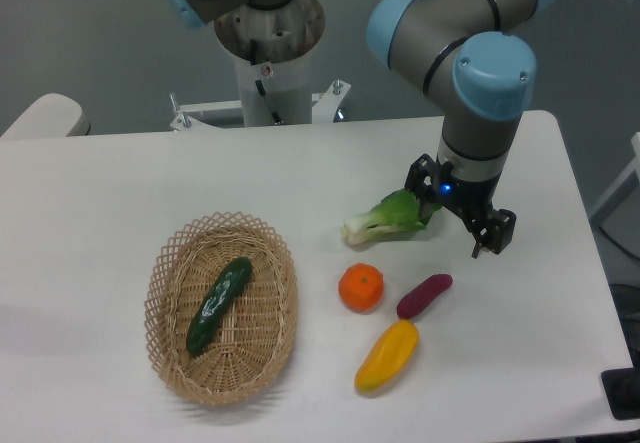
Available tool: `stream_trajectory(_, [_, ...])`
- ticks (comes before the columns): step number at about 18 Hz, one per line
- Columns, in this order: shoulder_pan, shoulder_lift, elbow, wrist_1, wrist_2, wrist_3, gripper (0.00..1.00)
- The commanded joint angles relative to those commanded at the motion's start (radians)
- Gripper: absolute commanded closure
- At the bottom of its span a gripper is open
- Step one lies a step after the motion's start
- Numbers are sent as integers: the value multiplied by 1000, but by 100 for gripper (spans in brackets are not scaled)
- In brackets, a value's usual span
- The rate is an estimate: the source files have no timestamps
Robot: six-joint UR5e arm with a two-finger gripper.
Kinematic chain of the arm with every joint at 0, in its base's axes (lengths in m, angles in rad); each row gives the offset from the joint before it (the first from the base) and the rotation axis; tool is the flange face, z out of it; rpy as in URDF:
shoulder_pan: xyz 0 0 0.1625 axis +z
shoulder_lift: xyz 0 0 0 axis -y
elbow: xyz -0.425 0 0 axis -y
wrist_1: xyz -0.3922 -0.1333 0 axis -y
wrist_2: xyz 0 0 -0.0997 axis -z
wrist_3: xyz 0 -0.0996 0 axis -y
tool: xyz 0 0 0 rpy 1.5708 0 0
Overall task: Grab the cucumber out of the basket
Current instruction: 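Move the gripper from beside the bok choy over to the basket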
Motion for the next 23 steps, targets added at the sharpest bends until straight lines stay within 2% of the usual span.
stream_trajectory(3, [-5, 0, -25, 2, 0, -11, 0])
stream_trajectory(7, [-18, 28, -48, 0, -2, -73, 0])
stream_trajectory(12, [-104, 41, -83, 0, 0, -205, 0])
stream_trajectory(18, [-253, 41, -98, 5, 2, -477, 0])
stream_trajectory(23, [-362, 34, -172, 20, -2, -685, 0])
